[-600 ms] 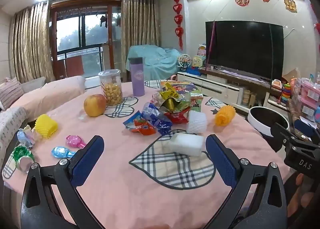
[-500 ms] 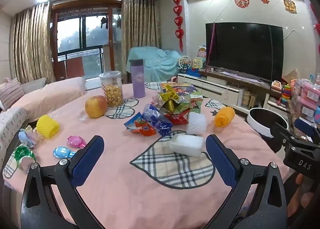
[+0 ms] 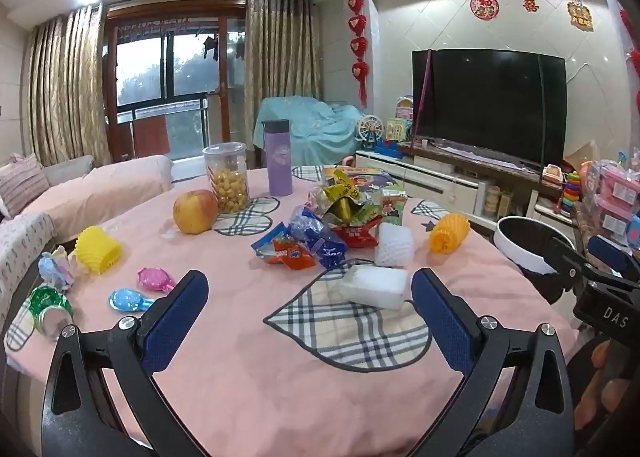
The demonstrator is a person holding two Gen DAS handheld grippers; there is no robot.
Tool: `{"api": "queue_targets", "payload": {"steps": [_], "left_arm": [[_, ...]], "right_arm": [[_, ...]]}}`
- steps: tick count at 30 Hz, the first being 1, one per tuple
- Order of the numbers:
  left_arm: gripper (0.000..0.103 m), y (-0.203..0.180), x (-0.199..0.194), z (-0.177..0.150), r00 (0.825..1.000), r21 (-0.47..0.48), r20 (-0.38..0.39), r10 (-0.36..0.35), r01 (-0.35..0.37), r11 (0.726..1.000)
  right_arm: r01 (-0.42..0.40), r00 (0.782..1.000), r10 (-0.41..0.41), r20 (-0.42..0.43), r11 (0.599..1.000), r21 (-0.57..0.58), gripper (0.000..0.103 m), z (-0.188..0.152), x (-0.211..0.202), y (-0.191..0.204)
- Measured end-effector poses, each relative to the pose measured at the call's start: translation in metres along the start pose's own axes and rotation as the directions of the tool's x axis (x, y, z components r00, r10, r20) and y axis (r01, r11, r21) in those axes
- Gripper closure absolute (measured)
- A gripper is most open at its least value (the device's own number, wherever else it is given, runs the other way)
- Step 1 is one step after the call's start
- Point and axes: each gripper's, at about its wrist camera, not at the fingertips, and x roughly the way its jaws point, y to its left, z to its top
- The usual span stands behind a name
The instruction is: Collect trash
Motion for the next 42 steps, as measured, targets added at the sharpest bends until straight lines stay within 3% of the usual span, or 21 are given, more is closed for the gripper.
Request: {"api": "queue_targets", "payload": {"steps": [42], "left_arm": [[0.0,0.004,0.014,-0.01,0.999,-0.019,-0.033,-0.021,0.02,1.0]], "right_arm": [[-0.022,1.0,0.022,-0.022,1.0,0.022,0.0,-0.005,0.007,-0.004]]}}
